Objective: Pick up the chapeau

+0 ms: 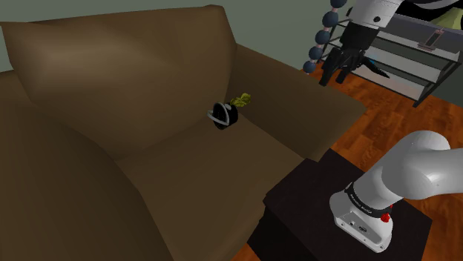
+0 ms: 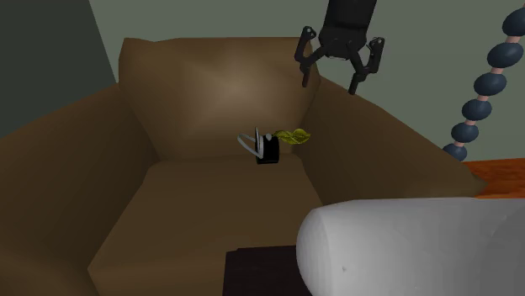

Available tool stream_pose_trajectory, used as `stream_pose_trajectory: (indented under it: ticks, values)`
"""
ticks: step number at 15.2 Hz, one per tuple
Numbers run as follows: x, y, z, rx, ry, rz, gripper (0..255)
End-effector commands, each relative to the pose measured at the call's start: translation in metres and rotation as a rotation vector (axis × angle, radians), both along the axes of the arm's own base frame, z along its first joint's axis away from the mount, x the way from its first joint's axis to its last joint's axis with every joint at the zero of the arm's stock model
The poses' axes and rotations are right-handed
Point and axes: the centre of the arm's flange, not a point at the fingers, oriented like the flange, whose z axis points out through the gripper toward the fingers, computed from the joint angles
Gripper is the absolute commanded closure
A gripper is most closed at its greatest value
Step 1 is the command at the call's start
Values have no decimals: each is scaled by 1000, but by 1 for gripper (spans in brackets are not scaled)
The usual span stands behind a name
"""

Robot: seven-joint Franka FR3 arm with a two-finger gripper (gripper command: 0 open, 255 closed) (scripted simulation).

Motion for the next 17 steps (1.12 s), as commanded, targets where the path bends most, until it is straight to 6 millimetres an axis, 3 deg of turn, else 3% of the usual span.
stream_pose_trajectory:
  ticks: [1,9,17]
  values:
    - [0,0,0,0,0,0,0]
    - [59,55,-61,-37,-39,-253,0]
    - [132,91,-122,-73,-77,-505,0]
